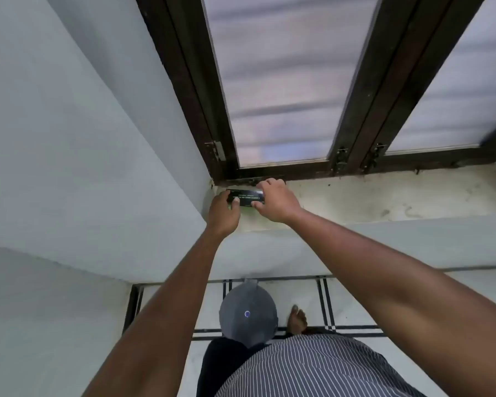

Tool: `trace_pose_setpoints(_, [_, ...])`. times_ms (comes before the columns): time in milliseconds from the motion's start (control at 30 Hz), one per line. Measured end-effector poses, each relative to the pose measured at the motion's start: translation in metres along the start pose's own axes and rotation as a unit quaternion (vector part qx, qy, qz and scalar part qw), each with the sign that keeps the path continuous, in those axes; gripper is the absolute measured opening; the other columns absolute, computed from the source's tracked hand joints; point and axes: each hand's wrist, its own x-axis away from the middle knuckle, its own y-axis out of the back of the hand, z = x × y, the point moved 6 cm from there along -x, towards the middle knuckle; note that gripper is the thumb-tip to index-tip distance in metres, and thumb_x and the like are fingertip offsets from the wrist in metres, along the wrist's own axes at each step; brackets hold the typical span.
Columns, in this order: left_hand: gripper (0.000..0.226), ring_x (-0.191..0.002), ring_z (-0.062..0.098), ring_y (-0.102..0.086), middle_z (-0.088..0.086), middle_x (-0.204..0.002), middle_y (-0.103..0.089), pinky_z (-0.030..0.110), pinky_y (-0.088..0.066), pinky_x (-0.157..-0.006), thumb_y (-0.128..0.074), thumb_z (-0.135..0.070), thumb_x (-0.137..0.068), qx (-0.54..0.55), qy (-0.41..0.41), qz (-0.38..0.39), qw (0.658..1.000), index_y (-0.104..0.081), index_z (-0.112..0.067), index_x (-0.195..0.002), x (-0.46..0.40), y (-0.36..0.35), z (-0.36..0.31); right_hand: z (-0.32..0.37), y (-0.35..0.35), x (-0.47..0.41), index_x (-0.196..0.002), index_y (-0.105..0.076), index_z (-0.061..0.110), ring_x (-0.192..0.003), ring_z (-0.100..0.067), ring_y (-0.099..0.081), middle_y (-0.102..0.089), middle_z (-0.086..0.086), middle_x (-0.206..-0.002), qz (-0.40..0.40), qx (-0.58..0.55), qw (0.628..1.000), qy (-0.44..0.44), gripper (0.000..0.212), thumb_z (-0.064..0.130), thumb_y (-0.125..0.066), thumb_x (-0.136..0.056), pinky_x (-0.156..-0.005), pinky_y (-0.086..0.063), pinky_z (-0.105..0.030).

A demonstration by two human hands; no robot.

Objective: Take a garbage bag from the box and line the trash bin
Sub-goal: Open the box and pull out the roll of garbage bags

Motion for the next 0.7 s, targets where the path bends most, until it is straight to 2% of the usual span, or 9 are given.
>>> trace_pose_setpoints(67, [0.041, -0.127, 0.031, -0.063, 0.012, -0.141, -0.064, 0.035, -0.048, -0.104, -0.05, -0.027, -0.109, -0.021, 0.004, 0.017, 1.0, -0.057, -0.011, -0.146, -0.008, -0.002, 0.0, 0.006, -0.006, -0.007, -0.151, -0.054, 0.017, -0.137, -0.032, -0.05, -0.059, -0.008, -0.148, 0.023, 0.039, 0.999, 0.005, 0.062, 0.047, -0.072, -0.1, -0.113, -0.047, -0.046])
trace_pose_setpoints(133, [0.044, -0.132, 0.032, -0.059, 0.013, -0.144, -0.06, 0.044, -0.049, -0.111, -0.052, -0.022, -0.105, -0.057, 0.005, 0.047, 0.997, -0.053, -0.012, -0.148, -0.016, -0.005, 0.006, 0.011, -0.015, -0.01, -0.152, -0.053, 0.018, -0.134, -0.033, -0.05, -0.059, -0.01, -0.147, 0.037, 0.076, 0.996, 0.009, 0.062, 0.043, -0.074, -0.099, -0.112, -0.045, -0.046])
trace_pose_setpoints(233, [0.054, -0.138, 0.033, -0.055, 0.014, -0.149, -0.057, 0.047, -0.047, -0.115, -0.053, -0.011, -0.098, -0.09, -0.005, 0.079, 0.993, -0.048, -0.013, -0.152, -0.027, -0.004, 0.011, 0.007, -0.021, -0.016, -0.154, -0.053, 0.02, -0.133, -0.034, -0.052, -0.062, -0.01, -0.146, 0.033, 0.096, 0.995, 0.015, 0.058, 0.026, -0.073, -0.1, -0.111, -0.045, -0.047])
trace_pose_setpoints(367, [0.056, -0.142, 0.033, -0.051, 0.013, -0.157, -0.052, 0.038, -0.042, -0.114, -0.053, -0.006, -0.104, -0.097, -0.021, 0.089, 0.991, -0.041, -0.012, -0.158, -0.02, 0.011, -0.008, -0.007, -0.016, -0.009, -0.144, -0.06, 0.028, -0.122, -0.032, -0.065, -0.068, -0.006, -0.136, 0.029, -0.045, 0.998, -0.018, 0.053, 0.009, -0.072, -0.095, -0.101, -0.058, -0.05])
trace_pose_setpoints(467, [0.053, -0.14, 0.03, -0.054, 0.01, -0.157, -0.053, 0.034, -0.041, -0.113, -0.059, -0.01, -0.106, -0.063, -0.077, 0.076, 0.992, -0.047, -0.015, -0.157, -0.017, 0.019, -0.024, -0.023, -0.014, -0.002, -0.148, -0.052, 0.034, -0.115, -0.032, -0.069, -0.071, -0.004, -0.134, 0.045, -0.098, 0.994, -0.027, 0.055, 0.016, -0.071, -0.1, -0.095, -0.061, -0.05])
trace_pose_setpoints(600, [0.05, -0.115, 0.02, -0.064, 0.002, -0.136, -0.064, 0.031, -0.05, -0.097, -0.077, -0.028, -0.097, -0.089, -0.194, 0.093, 0.972, -0.062, -0.017, -0.144, -0.01, 0.02, -0.054, -0.033, -0.006, 0.002, -0.148, -0.053, 0.026, -0.12, -0.032, -0.065, -0.069, -0.009, -0.134, 0.029, -0.105, 0.994, -0.014, 0.06, 0.026, -0.078, -0.094, -0.098, -0.058, -0.046])
trace_pose_setpoints(700, [0.04, -0.107, 0.017, -0.065, -0.001, -0.126, -0.069, 0.033, -0.054, -0.092, -0.075, -0.03, -0.099, -0.104, -0.238, 0.09, 0.962, -0.068, -0.018, -0.136, -0.007, 0.017, -0.074, -0.03, 0.0, 0.005, -0.149, -0.055, 0.03, -0.121, -0.024, -0.064, -0.069, -0.002, -0.136, 0.01, -0.145, 0.989, 0.01, 0.066, 0.028, -0.085, -0.09, -0.099, -0.057, -0.043])
